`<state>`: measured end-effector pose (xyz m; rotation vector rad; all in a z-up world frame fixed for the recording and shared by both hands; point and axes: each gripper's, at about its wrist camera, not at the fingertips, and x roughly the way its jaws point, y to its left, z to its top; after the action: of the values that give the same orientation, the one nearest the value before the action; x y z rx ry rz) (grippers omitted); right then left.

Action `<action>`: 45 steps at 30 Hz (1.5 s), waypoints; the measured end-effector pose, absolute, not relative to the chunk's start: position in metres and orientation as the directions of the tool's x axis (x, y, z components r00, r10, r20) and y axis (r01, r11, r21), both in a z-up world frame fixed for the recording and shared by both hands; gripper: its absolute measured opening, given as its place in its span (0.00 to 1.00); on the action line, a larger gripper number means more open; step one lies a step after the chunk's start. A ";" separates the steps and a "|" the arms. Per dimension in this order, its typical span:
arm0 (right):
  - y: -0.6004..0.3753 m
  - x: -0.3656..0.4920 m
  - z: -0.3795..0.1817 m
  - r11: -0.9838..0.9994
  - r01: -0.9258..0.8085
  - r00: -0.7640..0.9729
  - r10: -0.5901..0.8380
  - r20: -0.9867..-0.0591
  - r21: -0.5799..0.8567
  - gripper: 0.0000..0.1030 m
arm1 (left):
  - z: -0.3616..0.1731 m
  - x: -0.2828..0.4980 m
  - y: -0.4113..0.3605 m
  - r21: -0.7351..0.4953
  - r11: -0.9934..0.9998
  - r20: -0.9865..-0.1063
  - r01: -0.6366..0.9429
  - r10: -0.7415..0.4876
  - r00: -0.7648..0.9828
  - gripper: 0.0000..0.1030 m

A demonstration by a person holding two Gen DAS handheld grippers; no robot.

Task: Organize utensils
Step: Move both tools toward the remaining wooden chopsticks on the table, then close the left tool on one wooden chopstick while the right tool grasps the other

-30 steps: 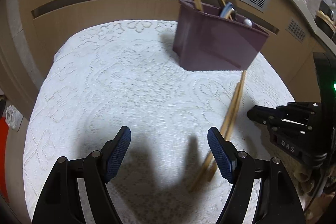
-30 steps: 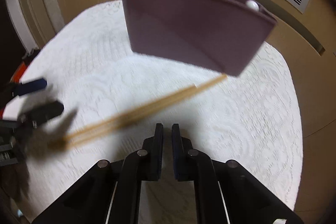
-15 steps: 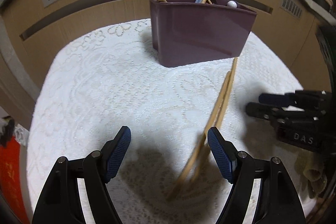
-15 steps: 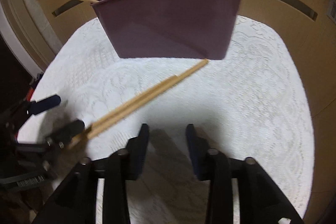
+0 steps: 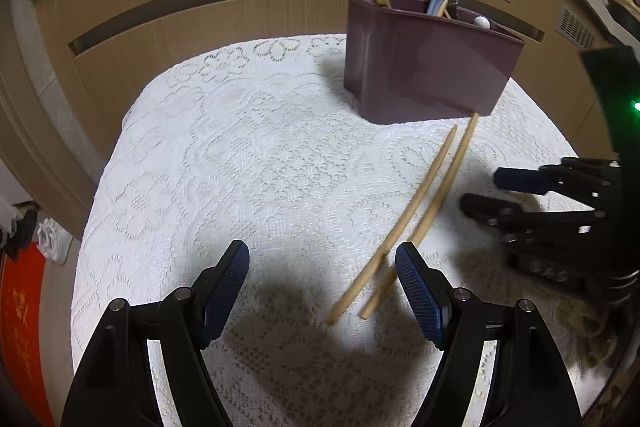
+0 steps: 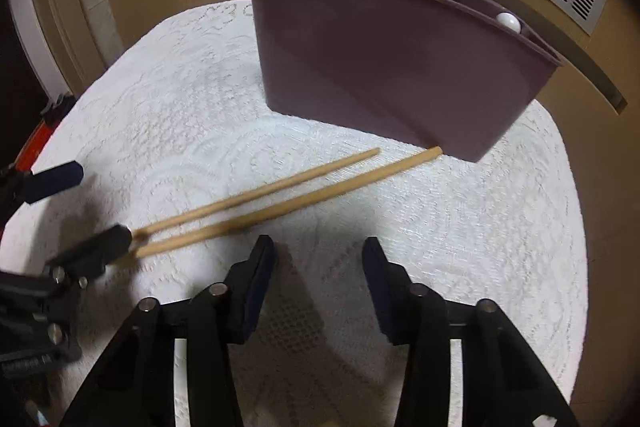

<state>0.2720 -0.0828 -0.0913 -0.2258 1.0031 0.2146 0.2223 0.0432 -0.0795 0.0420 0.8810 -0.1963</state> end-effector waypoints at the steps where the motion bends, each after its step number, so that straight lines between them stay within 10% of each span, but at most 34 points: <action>1: -0.088 0.270 -0.090 0.956 -0.278 0.520 0.072 -0.851 -0.089 0.39 | -0.080 0.223 0.043 -0.050 0.981 -0.771 0.189 -0.158 0.617 0.74; 14: -0.103 0.292 -0.086 0.988 -0.116 0.505 0.151 -0.850 0.106 0.40 | -0.082 0.218 0.038 0.026 0.985 -0.767 0.170 -0.089 0.635 0.74; 20: -0.075 0.301 -0.090 0.995 -0.102 0.535 0.045 -0.844 -0.012 0.60 | -0.079 0.214 0.052 0.012 0.987 -0.760 0.158 -0.093 0.643 0.74; 29: -0.099 0.273 -0.082 0.976 -0.204 0.516 0.042 -0.855 -0.075 0.36 | -0.078 0.213 0.052 -0.013 0.985 -0.759 0.175 -0.123 0.640 0.74; 45: -0.185 0.214 -0.064 0.986 -0.167 0.580 0.099 -0.809 0.001 0.54 | -0.085 0.267 0.025 -0.342 0.878 -0.808 0.336 -0.457 0.371 0.74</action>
<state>0.2140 -0.1847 -0.0644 -0.0775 0.9402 0.1556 0.2668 0.0251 -0.0845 -0.1267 1.0768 -0.5102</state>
